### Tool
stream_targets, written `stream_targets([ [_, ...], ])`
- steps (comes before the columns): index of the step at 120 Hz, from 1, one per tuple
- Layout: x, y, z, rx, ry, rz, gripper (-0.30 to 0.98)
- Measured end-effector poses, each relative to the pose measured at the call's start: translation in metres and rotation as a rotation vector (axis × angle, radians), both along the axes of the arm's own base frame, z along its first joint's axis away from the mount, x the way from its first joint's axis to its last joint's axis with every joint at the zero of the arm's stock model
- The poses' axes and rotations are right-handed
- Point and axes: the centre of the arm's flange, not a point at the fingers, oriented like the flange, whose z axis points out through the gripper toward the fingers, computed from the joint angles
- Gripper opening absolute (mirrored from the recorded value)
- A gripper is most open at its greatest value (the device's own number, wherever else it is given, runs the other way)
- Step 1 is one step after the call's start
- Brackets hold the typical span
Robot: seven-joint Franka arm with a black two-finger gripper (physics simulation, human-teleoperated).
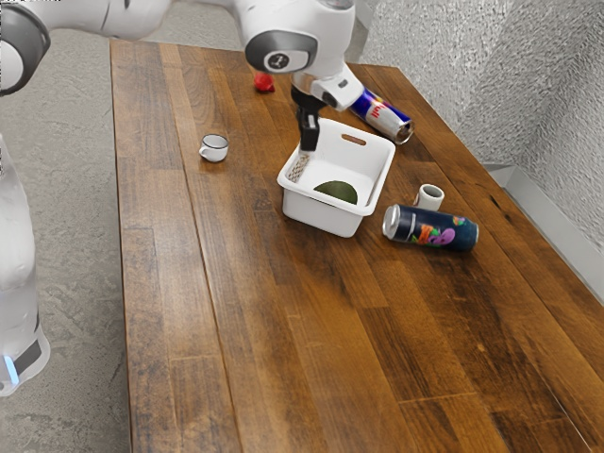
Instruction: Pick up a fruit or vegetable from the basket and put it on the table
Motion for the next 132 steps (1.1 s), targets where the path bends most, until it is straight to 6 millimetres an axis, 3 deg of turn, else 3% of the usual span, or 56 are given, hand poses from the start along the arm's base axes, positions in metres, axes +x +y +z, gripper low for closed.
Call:
stream_targets([
  [17, -0.002, 0.03, 0.002, 0.033, 0.001, 0.051, 0.69],
  [29, 0.019, 0.047, -0.007, 0.034, 0.015, 0.048, 0.69],
  [39, 0.03, 0.055, -0.003, 0.054, 0.003, 0.032, 0.69],
  [45, 0.044, 0.056, -0.016, 0.056, 0.01, 0.006, 0.69],
  [56, 0.069, 0.054, -0.022, 0.058, -0.011, -0.038, 0.69],
  [75, 0.089, 0.024, -0.037, 0.03, -0.02, -0.116, 0.69],
  [98, 0.089, 0.035, -0.05, -0.079, -0.036, -0.078, 0.69],
  [119, 0.094, 0.022, -0.058, -0.144, -0.042, -0.09, 0.69],
  [132, 0.095, 0.037, -0.069, -0.185, -0.036, -0.062, 0.69],
])
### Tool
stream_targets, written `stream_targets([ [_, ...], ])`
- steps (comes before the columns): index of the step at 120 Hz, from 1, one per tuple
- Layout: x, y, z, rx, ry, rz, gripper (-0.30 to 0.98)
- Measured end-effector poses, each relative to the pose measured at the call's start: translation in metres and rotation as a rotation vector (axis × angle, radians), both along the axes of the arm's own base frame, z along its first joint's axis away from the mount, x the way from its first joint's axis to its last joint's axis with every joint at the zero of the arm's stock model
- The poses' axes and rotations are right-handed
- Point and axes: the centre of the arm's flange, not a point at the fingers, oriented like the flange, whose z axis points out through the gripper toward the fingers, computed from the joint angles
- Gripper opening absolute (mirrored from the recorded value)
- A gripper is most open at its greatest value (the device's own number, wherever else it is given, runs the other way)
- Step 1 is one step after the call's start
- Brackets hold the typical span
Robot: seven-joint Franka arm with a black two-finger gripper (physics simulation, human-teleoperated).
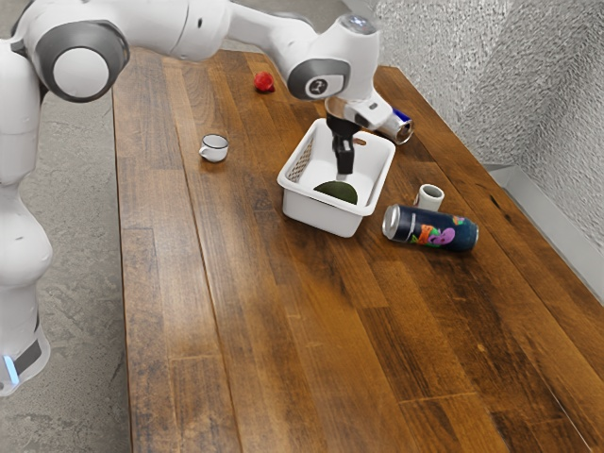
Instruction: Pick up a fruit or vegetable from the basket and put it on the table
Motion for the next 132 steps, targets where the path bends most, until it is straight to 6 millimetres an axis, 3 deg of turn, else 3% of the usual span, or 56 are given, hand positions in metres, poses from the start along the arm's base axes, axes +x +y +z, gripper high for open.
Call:
stream_targets([
  [33, 0.004, -0.008, -0.008, -0.041, 0.005, -0.015, 0.69],
  [59, 0.008, 0.005, -0.033, -0.082, 0.037, 0.003, 0.69],
  [93, 0.009, 0.007, -0.058, -0.124, 0.071, 0.008, 0.69],
  [132, 0.01, 0.008, -0.059, -0.128, 0.072, 0.004, 0.69],
])
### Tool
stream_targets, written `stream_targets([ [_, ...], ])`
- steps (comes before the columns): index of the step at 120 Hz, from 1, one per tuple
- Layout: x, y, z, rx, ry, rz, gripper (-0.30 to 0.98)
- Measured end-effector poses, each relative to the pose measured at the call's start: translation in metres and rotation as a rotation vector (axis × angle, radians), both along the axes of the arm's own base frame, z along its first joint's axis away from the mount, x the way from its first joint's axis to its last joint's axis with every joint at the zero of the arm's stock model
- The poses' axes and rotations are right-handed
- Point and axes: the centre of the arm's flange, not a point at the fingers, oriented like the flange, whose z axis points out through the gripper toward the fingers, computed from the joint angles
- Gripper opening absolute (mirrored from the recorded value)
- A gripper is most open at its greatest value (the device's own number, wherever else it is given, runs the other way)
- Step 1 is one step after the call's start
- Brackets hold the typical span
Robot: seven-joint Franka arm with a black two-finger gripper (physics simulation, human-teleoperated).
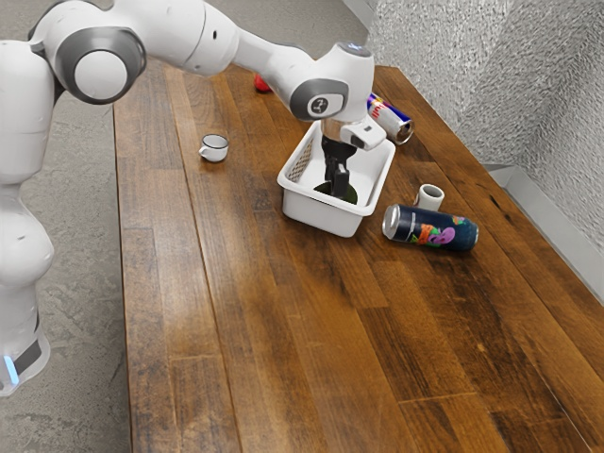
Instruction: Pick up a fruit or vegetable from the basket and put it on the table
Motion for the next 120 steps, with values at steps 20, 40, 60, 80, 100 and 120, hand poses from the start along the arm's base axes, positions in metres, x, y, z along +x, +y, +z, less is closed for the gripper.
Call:
stream_targets([
  [20, 0.002, 0.009, -0.008, -0.002, 0.01, 0.006, 0.69],
  [40, 0.012, 0.01, -0.014, -0.002, 0.011, -0.012, 0.69],
  [60, 0.016, 0.012, -0.024, -0.006, 0.021, -0.024, 0.69],
  [80, 0.02, 0.009, -0.039, -0.018, 0.039, -0.035, 0.69],
  [100, 0.022, 0.01, -0.04, -0.021, 0.038, -0.035, 0.58],
  [120, 0.023, 0.011, -0.037, -0.012, 0.03, -0.025, 0.41],
])
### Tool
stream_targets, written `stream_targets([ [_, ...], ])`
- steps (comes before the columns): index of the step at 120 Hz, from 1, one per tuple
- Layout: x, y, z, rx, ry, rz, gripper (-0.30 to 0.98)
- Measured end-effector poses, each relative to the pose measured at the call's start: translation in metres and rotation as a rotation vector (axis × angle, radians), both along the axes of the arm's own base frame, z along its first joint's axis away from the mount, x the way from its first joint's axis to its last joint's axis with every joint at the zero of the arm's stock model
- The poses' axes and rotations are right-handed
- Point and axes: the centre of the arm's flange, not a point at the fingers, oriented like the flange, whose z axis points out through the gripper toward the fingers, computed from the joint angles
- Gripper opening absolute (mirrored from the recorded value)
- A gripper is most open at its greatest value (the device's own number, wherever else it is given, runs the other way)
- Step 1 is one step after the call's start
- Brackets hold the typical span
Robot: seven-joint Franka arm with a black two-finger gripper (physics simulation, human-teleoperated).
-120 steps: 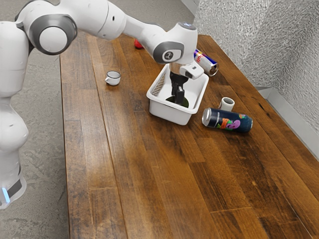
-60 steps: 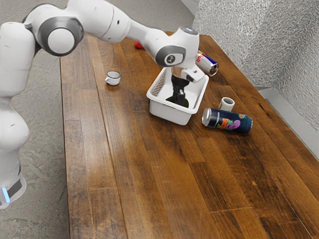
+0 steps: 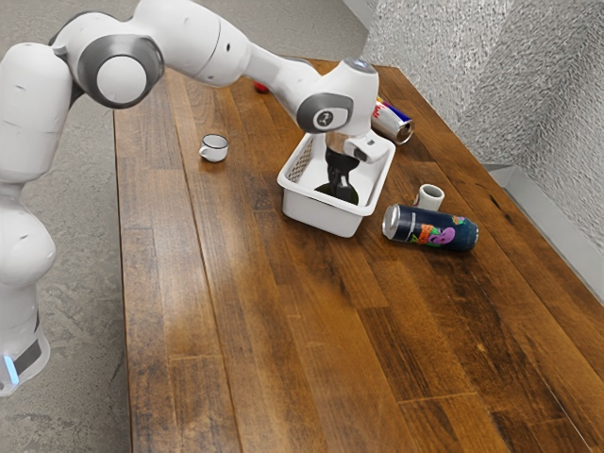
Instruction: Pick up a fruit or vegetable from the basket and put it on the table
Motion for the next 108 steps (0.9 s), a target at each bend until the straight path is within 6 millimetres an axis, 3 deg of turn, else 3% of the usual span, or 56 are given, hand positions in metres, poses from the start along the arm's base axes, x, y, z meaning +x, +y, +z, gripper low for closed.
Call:
stream_targets([
  [23, -0.002, -0.001, 0.013, 0.016, -0.015, 0.014, 0.4],
  [47, -0.022, -0.014, 0.081, 0.074, -0.061, 0.032, 0.4],
  [63, -0.04, -0.039, 0.131, 0.143, -0.059, 0.023, 0.4],
  [73, -0.04, -0.077, 0.181, 0.204, -0.079, -0.02, 0.39],
  [81, -0.043, -0.133, 0.224, 0.258, -0.098, -0.084, 0.41],
  [88, -0.047, -0.18, 0.248, 0.284, -0.106, -0.144, 0.41],
  [99, -0.052, -0.236, 0.261, 0.303, -0.099, -0.221, 0.41],
  [108, -0.045, -0.266, 0.247, 0.291, -0.069, -0.276, 0.42],
])
